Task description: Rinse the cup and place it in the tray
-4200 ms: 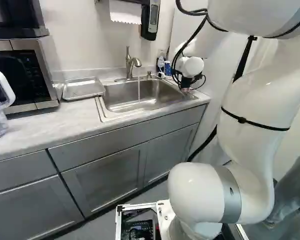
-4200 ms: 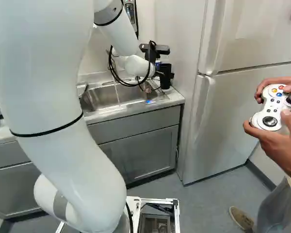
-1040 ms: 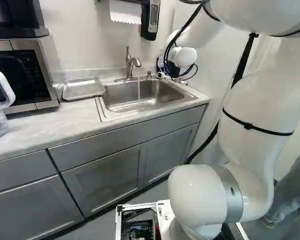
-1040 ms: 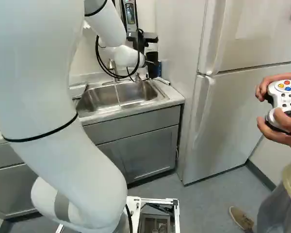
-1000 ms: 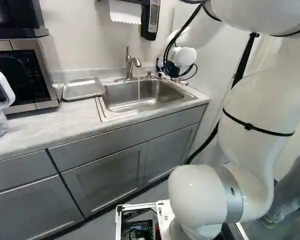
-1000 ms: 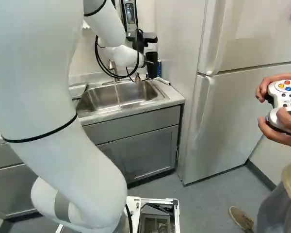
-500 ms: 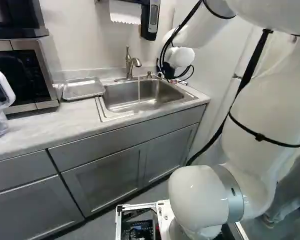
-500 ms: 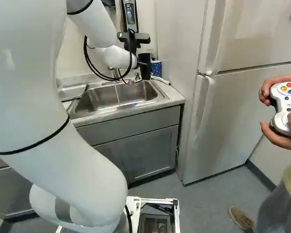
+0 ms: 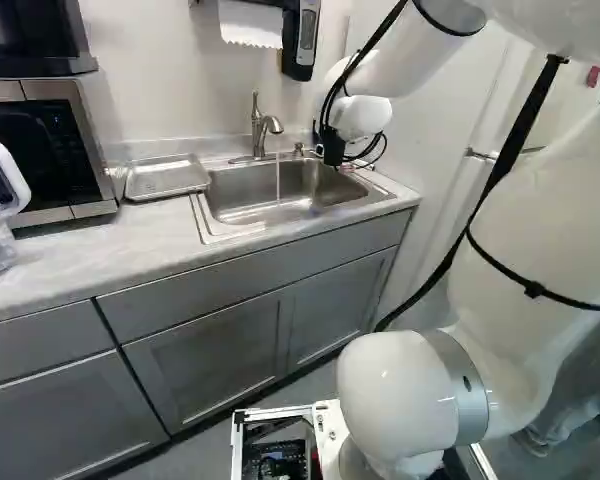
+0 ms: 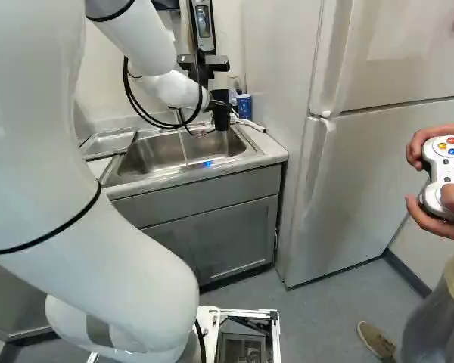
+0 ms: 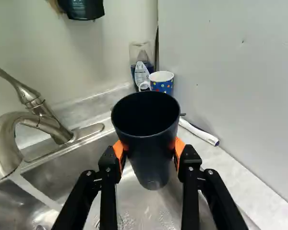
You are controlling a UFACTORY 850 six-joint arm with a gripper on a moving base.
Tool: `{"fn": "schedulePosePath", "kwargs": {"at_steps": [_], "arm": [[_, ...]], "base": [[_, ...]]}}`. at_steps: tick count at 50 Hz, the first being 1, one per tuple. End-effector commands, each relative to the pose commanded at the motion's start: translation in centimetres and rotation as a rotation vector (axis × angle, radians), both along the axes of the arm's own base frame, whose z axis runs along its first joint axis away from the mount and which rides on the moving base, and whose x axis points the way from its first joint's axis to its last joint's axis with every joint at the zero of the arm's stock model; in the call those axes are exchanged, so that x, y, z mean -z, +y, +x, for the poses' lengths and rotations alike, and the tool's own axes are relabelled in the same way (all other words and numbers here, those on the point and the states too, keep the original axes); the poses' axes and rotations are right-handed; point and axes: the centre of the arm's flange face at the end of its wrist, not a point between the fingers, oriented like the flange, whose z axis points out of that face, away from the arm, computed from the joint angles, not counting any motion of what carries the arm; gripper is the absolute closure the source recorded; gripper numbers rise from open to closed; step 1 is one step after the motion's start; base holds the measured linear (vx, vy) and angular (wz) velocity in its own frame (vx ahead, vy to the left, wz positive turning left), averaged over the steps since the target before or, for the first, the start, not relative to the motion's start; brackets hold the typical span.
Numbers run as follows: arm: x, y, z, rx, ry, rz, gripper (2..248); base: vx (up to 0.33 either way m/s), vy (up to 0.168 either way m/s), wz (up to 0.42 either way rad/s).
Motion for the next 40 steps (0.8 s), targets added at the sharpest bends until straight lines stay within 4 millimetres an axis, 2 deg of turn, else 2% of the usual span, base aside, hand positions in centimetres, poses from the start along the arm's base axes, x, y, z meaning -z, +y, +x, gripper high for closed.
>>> {"fn": "schedulePosePath", "kwargs": {"at_steps": [40], "arm": [[1.2,1.5,-0.6,-0.113,0.155,-0.042,129]], "base": [[0.0,0.0,0.0]]}}
